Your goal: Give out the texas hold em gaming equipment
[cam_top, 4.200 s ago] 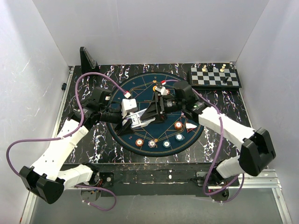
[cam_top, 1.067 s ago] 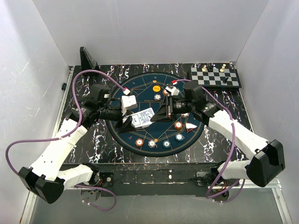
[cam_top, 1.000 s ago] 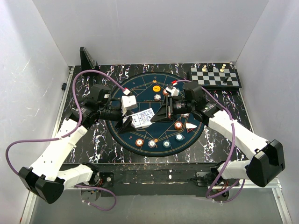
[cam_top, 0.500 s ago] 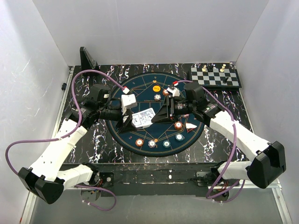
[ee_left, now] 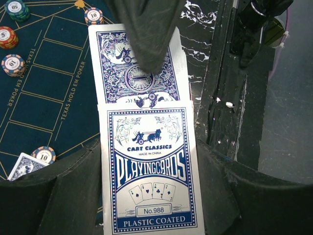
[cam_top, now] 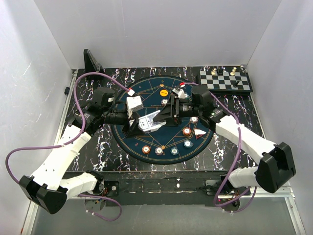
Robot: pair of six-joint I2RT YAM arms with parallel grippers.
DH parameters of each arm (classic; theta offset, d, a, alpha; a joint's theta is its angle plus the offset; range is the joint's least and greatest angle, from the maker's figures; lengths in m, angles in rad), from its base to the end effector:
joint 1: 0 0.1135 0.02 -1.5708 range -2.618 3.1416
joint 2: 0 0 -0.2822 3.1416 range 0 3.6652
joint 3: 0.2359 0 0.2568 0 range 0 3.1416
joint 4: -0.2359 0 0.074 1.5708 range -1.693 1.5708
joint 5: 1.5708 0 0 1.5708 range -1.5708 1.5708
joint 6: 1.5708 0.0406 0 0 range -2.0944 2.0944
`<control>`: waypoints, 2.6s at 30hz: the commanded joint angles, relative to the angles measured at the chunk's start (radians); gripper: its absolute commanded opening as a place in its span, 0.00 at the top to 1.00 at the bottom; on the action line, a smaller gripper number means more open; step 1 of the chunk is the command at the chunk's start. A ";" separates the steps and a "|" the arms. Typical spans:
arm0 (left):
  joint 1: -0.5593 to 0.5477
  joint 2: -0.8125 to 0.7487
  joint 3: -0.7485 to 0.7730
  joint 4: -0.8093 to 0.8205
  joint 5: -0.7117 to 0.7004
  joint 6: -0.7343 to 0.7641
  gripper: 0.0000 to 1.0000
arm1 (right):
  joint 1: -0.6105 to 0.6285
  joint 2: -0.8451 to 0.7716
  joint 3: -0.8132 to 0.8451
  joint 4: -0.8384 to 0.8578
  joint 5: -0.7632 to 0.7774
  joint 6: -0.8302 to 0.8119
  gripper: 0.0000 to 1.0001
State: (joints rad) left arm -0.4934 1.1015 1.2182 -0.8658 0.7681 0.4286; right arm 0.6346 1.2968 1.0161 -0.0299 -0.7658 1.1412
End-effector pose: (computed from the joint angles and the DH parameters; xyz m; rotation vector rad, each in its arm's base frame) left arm 0.1707 -0.1238 0.3836 1.3209 1.7917 -0.9164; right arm 0.2237 0.1996 0.3421 -0.0743 2.2935 1.8052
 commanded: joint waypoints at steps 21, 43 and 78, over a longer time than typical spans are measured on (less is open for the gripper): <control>-0.002 -0.038 0.011 0.034 0.002 -0.014 1.00 | 0.013 -0.057 0.202 -0.338 0.187 -0.247 0.36; -0.002 -0.038 0.024 0.030 0.013 -0.016 1.00 | 0.019 -0.010 0.208 -0.309 0.154 -0.221 0.44; -0.004 -0.052 0.021 0.045 0.027 -0.031 1.00 | -0.082 -0.119 0.153 -0.387 0.163 -0.250 0.74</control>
State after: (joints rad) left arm -0.4934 1.0863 1.2186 -0.8539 0.7620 0.4026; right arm 0.5667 1.2125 1.1664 -0.4152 -0.5831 0.9089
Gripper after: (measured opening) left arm 0.646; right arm 0.272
